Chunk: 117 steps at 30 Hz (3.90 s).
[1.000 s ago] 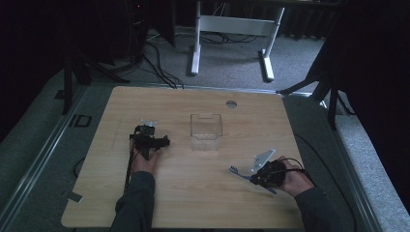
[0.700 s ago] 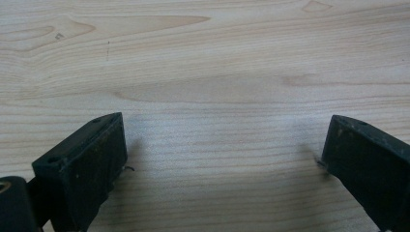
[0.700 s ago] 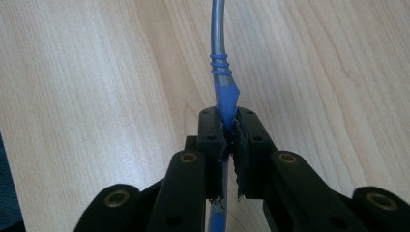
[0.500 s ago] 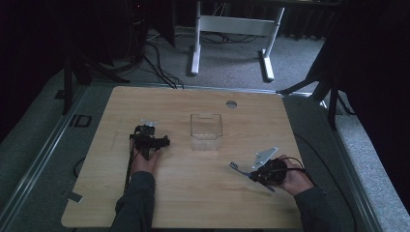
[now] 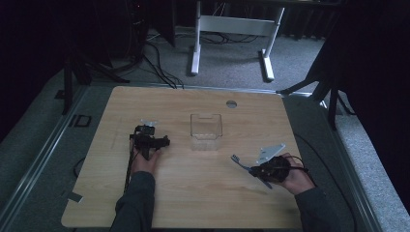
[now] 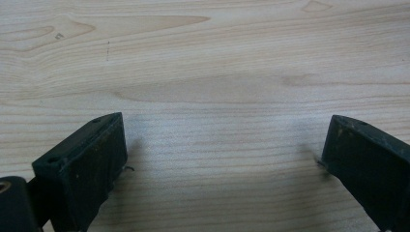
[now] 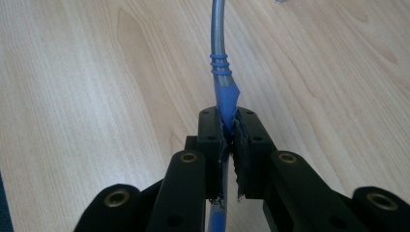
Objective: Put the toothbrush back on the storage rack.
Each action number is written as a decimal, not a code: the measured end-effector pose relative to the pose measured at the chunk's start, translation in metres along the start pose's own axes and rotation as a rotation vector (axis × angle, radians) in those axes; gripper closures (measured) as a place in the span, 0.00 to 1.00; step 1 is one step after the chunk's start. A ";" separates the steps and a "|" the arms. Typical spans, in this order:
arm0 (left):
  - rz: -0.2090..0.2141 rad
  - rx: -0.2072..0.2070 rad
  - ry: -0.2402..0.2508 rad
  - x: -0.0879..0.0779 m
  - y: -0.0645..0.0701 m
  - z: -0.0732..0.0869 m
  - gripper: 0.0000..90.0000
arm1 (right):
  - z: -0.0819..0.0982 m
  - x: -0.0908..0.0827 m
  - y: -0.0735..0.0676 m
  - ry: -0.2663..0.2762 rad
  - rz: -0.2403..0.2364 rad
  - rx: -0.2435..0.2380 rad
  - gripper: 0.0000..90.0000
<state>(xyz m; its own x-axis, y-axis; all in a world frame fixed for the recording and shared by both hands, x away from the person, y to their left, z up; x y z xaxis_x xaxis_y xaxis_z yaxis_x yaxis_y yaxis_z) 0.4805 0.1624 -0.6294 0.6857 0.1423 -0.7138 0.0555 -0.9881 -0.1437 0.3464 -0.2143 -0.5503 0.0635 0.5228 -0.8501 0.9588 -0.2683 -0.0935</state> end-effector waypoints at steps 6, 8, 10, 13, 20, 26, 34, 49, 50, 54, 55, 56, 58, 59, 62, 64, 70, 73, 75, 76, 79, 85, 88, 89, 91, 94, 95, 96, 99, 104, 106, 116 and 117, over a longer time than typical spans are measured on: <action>0.000 0.000 0.000 0.000 0.000 0.000 0.03 | -0.002 -0.002 0.003 0.023 0.022 0.008 0.91; 0.000 0.000 0.000 0.000 0.000 0.000 0.03 | -0.004 -0.003 0.003 0.039 0.023 0.009 0.91; 0.000 0.000 0.000 0.000 0.000 0.000 0.03 | -0.006 -0.003 0.003 0.051 0.026 0.010 0.91; 0.000 0.000 0.000 0.000 0.000 0.000 0.03 | -0.008 -0.005 0.004 0.070 0.034 0.014 0.91; 0.000 0.000 0.000 0.000 0.000 0.000 0.03 | -0.011 -0.007 0.006 0.092 0.056 0.027 0.91; 0.000 0.000 0.000 0.000 0.000 0.000 0.03 | -0.014 -0.009 0.008 0.117 0.068 0.029 0.91; 0.000 0.000 0.000 0.000 0.000 0.000 0.03 | -0.019 -0.010 0.009 0.141 0.082 0.035 0.91; 0.000 0.000 0.000 0.000 0.000 0.000 0.03 | -0.026 -0.015 0.014 0.206 0.105 0.063 0.91; 0.000 0.000 0.000 0.000 0.000 0.000 0.03 | -0.027 -0.015 0.014 0.210 0.107 0.063 0.91; 0.000 -0.001 0.000 0.000 0.000 0.000 0.03 | -0.030 -0.016 0.015 0.219 0.115 0.061 0.91; 0.000 0.000 0.000 0.000 0.000 0.000 0.03 | -0.030 -0.016 0.016 0.220 0.117 0.060 0.91; 0.000 0.000 0.000 0.000 0.000 0.000 0.03 | -0.031 -0.016 0.016 0.222 0.119 0.063 0.91; 0.000 -0.001 0.000 0.000 0.000 0.000 0.03 | -0.032 -0.016 0.016 0.228 0.122 0.067 0.91; 0.000 0.000 0.000 0.000 0.000 0.000 0.03 | -0.033 -0.017 0.017 0.234 0.123 0.065 0.91; 0.000 0.000 0.000 0.000 0.000 0.000 0.03 | -0.035 -0.017 0.018 0.241 0.129 0.069 0.91; 0.000 0.000 0.000 0.000 0.000 0.000 0.03 | -0.036 -0.017 0.018 0.246 0.132 0.069 0.91; 0.000 0.000 0.000 0.000 0.000 0.000 0.03 | -0.039 -0.017 0.022 0.273 0.144 0.085 0.91; 0.000 0.000 0.000 0.000 0.000 0.000 0.03 | -0.040 -0.017 0.023 0.283 0.148 0.093 0.91; 0.000 0.000 0.000 0.000 0.000 0.000 0.03 | -0.042 -0.017 0.024 0.286 0.156 0.091 0.91; 0.000 0.000 0.000 0.000 0.000 0.000 0.03 | -0.042 -0.017 0.024 0.286 0.156 0.091 0.91; 0.000 0.000 0.000 0.000 0.000 0.000 0.03 | -0.044 -0.017 0.025 0.293 0.159 0.095 0.91; 0.000 0.000 0.000 0.000 0.000 0.000 0.03 | -0.049 -0.018 0.024 0.310 0.155 0.094 0.91; 0.000 0.000 0.000 0.000 0.000 0.000 0.03 | -0.053 -0.018 0.025 0.316 0.157 0.092 0.91; 0.000 0.000 0.000 0.000 0.000 0.000 0.03 | -0.054 -0.017 0.025 0.316 0.159 0.091 0.91; 0.000 0.000 0.000 0.000 0.000 0.000 0.03 | -0.056 -0.017 0.025 0.322 0.159 0.092 0.91; 0.000 0.000 0.000 0.000 0.000 0.000 0.03 | -0.058 -0.017 0.026 0.328 0.164 0.096 0.91; 0.000 0.000 0.000 0.000 0.000 0.000 0.03 | -0.059 -0.018 0.027 0.332 0.166 0.096 0.91; 0.000 0.000 0.000 0.000 0.000 0.000 0.03 | -0.059 -0.018 0.027 0.336 0.168 0.100 0.91; 0.000 0.000 0.000 0.000 0.000 0.000 0.03 | -0.062 -0.019 0.028 0.346 0.170 0.104 0.91; 0.000 0.000 0.000 0.000 0.000 0.000 0.03 | -0.067 -0.020 0.030 0.366 0.169 0.113 0.91; 0.000 0.000 0.000 0.000 0.000 0.000 0.03 | -0.068 -0.019 0.031 0.369 0.168 0.114 0.91; 0.001 0.000 0.000 0.000 0.000 0.000 0.03 | -0.075 -0.020 0.036 0.413 0.167 0.139 0.91; 0.000 0.000 0.000 0.000 0.000 0.000 0.03 | -0.075 -0.020 0.036 0.415 0.169 0.141 0.91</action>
<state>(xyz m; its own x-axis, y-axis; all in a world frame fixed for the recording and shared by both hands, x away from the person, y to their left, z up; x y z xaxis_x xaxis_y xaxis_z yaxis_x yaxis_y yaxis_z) 0.4805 0.1623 -0.6294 0.6859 0.1421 -0.7137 0.0557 -0.9881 -0.1433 0.4006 -0.1734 -0.4980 0.3485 0.7341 -0.5828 0.8803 -0.4699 -0.0655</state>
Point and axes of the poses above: each handheld gripper's, and its own axes: x roughly forward along the jaws, z roughly out of its underside, y roughly to its right, the point moved 9 cm from there along x, roughly forward along the jaws, and after that the axes turned 12 degrees about -z, right-handed, at the moved point
